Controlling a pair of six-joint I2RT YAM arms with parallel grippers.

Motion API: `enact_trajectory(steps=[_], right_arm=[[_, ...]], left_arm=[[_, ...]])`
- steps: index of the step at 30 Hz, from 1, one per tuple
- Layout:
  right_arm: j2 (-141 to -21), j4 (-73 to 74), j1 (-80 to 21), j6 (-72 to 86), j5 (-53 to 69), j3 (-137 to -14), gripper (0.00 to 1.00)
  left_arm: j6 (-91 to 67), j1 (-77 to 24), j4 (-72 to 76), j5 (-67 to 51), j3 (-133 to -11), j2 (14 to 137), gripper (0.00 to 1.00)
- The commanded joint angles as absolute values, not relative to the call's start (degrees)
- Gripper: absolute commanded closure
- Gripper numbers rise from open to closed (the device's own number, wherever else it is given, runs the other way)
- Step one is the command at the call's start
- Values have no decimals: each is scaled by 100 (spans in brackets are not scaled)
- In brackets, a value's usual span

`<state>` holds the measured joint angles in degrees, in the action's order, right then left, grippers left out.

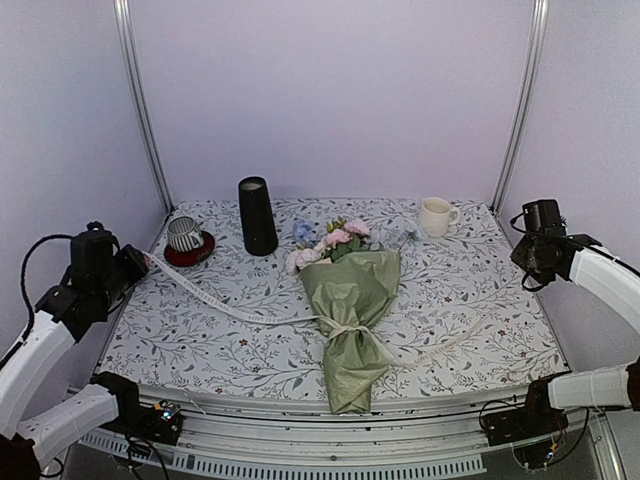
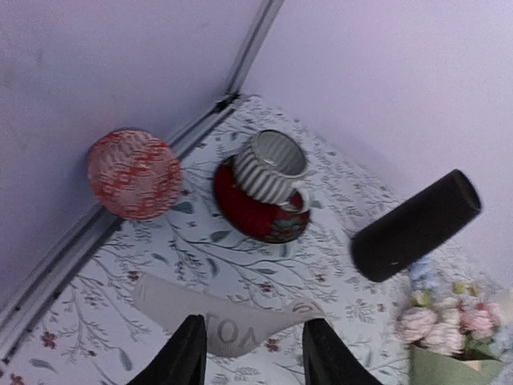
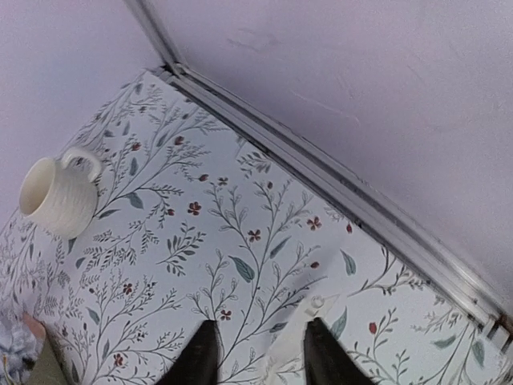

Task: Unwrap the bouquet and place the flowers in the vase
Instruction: Untie the ribbon from the tied bouquet, then untie the half-tied ribbon from the folded wrapping paper.

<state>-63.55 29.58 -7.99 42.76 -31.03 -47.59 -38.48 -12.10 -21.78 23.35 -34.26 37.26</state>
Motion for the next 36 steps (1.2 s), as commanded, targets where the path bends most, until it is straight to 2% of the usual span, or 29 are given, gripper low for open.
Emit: enact_trajectory(steps=[1, 3, 6, 14, 16, 19, 21, 22, 23, 26, 34, 36], right_arm=[[-6486, 3271, -367, 4408, -2599, -4741, 39], [-6398, 3252, -369, 4317, -2604, -4731, 35], [-6175, 3081, -369, 4076, -2428, -4699, 35], [-5570, 1474, -376, 2165, 1512, -4139, 34], [-5511, 1165, -459, 2039, 2191, -3990, 34], [-5449, 720, -807, 1907, 2724, -3780, 35], [-5432, 408, -1188, 1883, 2878, -3655, 38], [-5436, 254, -1391, 1868, 2929, -3572, 40], [-5459, 104, -1634, 1856, 2926, -3519, 43], [-5557, -272, -2404, 1880, 2708, -3384, 50], [-5078, -784, -2663, 1579, 1868, -3064, 40], [-5018, -971, -2663, 1492, 2112, -3011, 41]], left_arm=[[-4627, -665, -2778, 2488, -3338, 3848, 34], [-4590, -618, -2924, 2679, -3437, 3739, 20], [-4469, -623, -2985, 2739, -3584, 3490, 17], [-3243, -632, -2546, 2310, -3901, 2781, 14], [-2699, -628, -2111, 1142, -3862, 2720, 16], [-2606, -632, -1424, -1425, -3621, 2953, 19], [-2681, -668, -977, -2781, -3448, 3334, 28], [-2726, -776, -844, -3085, -3390, 3544, 33], [-2705, -1001, -760, -3111, -3348, 3673, 33], [-2405, -2193, -710, -2080, -3225, 3640, 28], [-2227, -3646, 401, -1826, -2515, 3943, 29], [-2040, -3955, 569, -1658, -2397, 4103, 32]])
